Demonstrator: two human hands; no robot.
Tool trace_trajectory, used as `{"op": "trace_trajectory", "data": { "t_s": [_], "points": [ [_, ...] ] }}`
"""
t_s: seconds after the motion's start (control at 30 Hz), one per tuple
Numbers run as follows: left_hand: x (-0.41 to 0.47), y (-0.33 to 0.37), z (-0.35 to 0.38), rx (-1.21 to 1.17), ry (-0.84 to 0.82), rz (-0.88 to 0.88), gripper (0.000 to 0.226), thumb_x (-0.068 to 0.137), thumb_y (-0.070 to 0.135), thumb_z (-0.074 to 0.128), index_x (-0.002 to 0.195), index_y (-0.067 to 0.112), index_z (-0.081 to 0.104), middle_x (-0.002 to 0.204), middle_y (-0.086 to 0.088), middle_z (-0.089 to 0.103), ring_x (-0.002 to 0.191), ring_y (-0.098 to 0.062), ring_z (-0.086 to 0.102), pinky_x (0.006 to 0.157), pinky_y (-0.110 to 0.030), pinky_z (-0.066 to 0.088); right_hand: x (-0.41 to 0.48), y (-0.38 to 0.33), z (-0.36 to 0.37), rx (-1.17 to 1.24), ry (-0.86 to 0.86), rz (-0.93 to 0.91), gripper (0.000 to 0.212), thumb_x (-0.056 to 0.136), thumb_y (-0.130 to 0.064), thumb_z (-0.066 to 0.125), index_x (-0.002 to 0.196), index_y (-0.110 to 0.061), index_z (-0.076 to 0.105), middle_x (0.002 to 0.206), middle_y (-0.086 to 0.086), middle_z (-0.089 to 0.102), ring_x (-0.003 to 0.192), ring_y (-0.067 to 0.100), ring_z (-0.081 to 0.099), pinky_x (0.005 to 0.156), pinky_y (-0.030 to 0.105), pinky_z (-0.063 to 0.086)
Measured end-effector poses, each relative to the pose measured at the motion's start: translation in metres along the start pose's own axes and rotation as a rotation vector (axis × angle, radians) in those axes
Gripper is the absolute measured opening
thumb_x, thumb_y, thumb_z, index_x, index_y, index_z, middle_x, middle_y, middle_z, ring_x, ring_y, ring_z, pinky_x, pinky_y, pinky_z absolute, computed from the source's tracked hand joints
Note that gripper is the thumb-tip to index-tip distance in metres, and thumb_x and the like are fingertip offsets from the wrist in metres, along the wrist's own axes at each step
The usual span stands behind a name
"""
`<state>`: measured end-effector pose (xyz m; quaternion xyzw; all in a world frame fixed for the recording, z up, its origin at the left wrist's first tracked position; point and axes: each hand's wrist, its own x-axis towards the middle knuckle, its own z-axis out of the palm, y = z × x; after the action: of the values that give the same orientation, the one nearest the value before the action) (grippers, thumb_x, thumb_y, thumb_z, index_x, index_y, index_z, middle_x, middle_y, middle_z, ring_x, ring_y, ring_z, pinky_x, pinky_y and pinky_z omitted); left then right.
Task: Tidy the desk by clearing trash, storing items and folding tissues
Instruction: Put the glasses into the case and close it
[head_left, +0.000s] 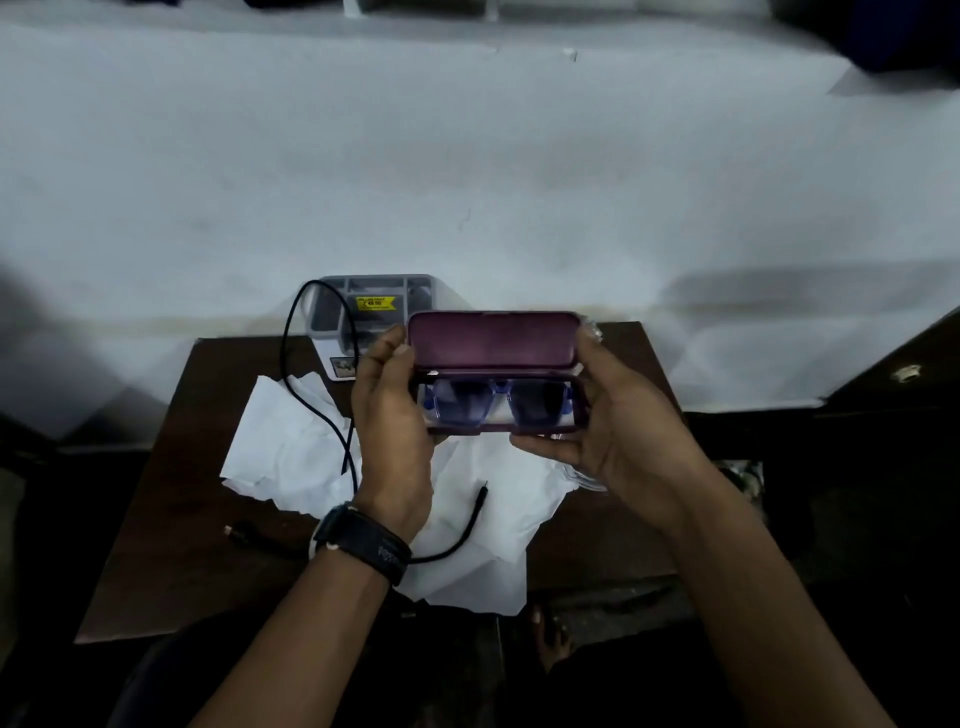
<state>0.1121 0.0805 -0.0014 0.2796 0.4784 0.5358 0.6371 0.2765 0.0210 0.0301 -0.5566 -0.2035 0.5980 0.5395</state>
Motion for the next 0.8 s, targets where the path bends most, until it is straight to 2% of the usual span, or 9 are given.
{"op": "trace_trajectory", "data": {
  "t_s": [0.07,0.17,0.33,0.4,0.5,0.57,0.67,0.73,0.8],
  "points": [
    [-0.003,0.006,-0.008,0.035,-0.064,-0.030,0.034,0.104,0.033,0.049,0.130,0.019,0.066,0.123,-0.011,0.073,0.115,-0.034,0.070,0.084,-0.050,0.059,0.000,0.001,0.007,0.018,0.001,-0.062,0.038,0.099,-0.046,0.058,0.125,-0.020,0.068,0.120,0.011,0.074,0.103,0.034,0.075,0.081,0.053,0.062],
    [-0.007,0.017,-0.021,0.134,-0.178,-0.094,0.052,0.104,0.057,0.037,0.122,0.023,0.072,0.113,-0.005,0.079,0.104,-0.027,0.076,0.080,-0.049,0.064,0.001,0.004,0.018,-0.006,0.010,-0.060,0.039,0.100,-0.047,0.056,0.128,-0.022,0.065,0.121,0.010,0.074,0.103,0.034,0.075,0.080,0.052,0.062],
    [-0.004,0.031,-0.038,0.157,-0.232,-0.106,0.057,0.101,0.065,0.038,0.131,0.024,0.067,0.123,-0.005,0.075,0.108,-0.027,0.075,0.079,-0.054,0.063,0.001,0.007,0.037,0.066,-0.024,0.034,0.052,0.099,-0.060,0.049,0.122,-0.020,0.070,0.112,0.008,0.078,0.101,0.032,0.076,0.082,0.058,0.061],
    [-0.004,0.034,-0.042,0.167,-0.231,-0.095,0.050,0.102,0.060,0.044,0.132,0.025,0.064,0.125,-0.005,0.073,0.110,-0.029,0.074,0.079,-0.058,0.062,0.001,0.007,0.042,0.102,-0.046,0.068,0.049,0.100,-0.058,0.048,0.116,-0.018,0.072,0.112,0.010,0.078,0.104,0.035,0.075,0.087,0.062,0.058],
    [-0.003,0.035,-0.048,0.131,-0.207,-0.070,0.030,0.104,0.039,0.051,0.127,0.021,0.058,0.122,-0.005,0.074,0.112,-0.033,0.072,0.076,-0.052,0.062,0.002,0.006,0.046,0.158,-0.072,0.096,0.025,0.099,-0.030,0.052,0.100,-0.010,0.066,0.111,0.013,0.073,0.107,0.039,0.072,0.085,0.064,0.058],
    [-0.002,0.038,-0.052,-0.038,-0.239,-0.116,0.029,0.096,0.026,0.055,0.124,0.022,0.054,0.126,-0.008,0.073,0.116,-0.037,0.069,0.078,-0.055,0.061,0.005,0.007,0.048,0.222,-0.072,0.113,0.015,0.093,-0.012,0.051,0.104,-0.006,0.061,0.112,0.019,0.068,0.104,0.038,0.071,0.081,0.058,0.061],
    [0.001,0.042,-0.057,-0.217,-0.272,-0.153,0.035,0.087,0.025,0.055,0.122,0.020,0.053,0.129,-0.016,0.071,0.115,-0.041,0.068,0.082,-0.060,0.059,0.011,0.010,0.053,0.232,-0.058,0.112,0.034,0.089,0.001,0.047,0.119,-0.006,0.061,0.126,0.020,0.067,0.103,0.036,0.069,0.079,0.053,0.063],
    [0.003,0.041,-0.056,-0.157,-0.229,-0.151,0.031,0.098,0.029,0.057,0.124,0.012,0.054,0.121,-0.021,0.071,0.108,-0.037,0.069,0.082,-0.054,0.062,0.015,0.012,0.057,0.227,-0.071,0.096,0.043,0.088,0.005,0.043,0.126,-0.008,0.058,0.131,0.019,0.065,0.111,0.036,0.069,0.082,0.054,0.062],
    [0.005,0.038,-0.053,-0.089,-0.197,-0.133,0.034,0.099,0.021,0.063,0.128,0.013,0.048,0.118,-0.024,0.069,0.099,-0.031,0.070,0.079,-0.046,0.064,0.017,0.012,0.059,0.245,-0.078,0.055,0.046,0.087,0.007,0.043,0.129,-0.008,0.055,0.132,0.020,0.065,0.118,0.037,0.066,0.086,0.054,0.061]
  ]
}}
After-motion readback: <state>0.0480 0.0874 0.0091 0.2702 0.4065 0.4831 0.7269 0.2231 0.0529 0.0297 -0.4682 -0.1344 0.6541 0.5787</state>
